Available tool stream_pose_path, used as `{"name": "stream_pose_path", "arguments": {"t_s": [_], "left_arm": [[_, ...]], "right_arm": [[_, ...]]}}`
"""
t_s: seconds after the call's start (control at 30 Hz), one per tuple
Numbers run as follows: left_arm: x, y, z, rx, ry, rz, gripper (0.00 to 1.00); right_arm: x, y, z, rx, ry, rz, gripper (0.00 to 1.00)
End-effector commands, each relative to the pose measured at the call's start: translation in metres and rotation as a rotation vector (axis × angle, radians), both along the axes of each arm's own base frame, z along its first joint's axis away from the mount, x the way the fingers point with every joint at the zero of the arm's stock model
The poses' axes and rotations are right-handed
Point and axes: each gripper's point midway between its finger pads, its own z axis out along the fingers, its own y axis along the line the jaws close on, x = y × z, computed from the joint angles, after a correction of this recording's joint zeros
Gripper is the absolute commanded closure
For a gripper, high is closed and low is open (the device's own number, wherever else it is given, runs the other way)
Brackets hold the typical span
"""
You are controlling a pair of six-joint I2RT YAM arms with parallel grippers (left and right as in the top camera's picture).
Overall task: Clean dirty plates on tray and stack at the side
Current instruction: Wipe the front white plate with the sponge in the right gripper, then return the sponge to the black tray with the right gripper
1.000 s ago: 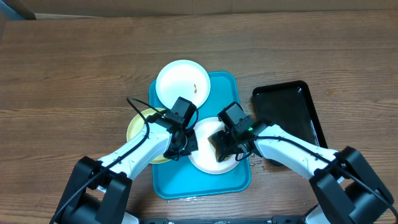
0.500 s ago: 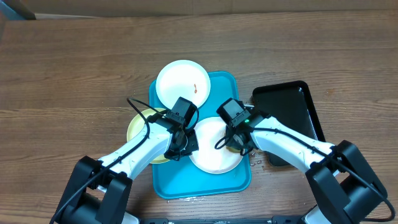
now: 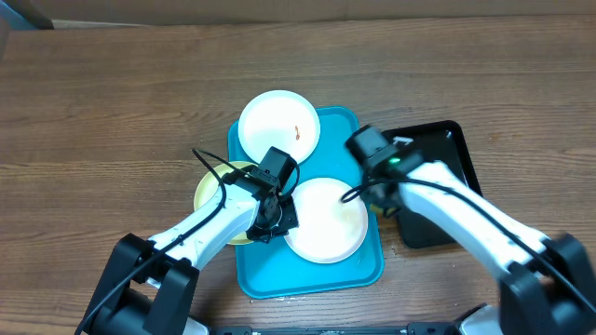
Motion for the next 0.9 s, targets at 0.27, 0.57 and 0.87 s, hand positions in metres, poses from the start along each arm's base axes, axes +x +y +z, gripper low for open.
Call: {"name": "stream_pose_path", "arguments": {"t_s": [0.27,0.57,0.87], "left_arm": [[0.002,0.015,-0.009,0.072,-0.003,0.028,0.96],[0.002,0.012,-0.009,0.057,-0.007,0.012,0.96],[0.013,0.001,-0.007,0.006,-0.076,-0.146,0.83]], "right_arm": [[0.029,-0.056,0.047,0.302,-0.067,0.075,0.96],[0.031,-0.088,-0.015,0.318,-0.015,-0.101,0.93],[0.038,-0.071,0.041,0.427,-0.124,-0.044,0.49]]}}
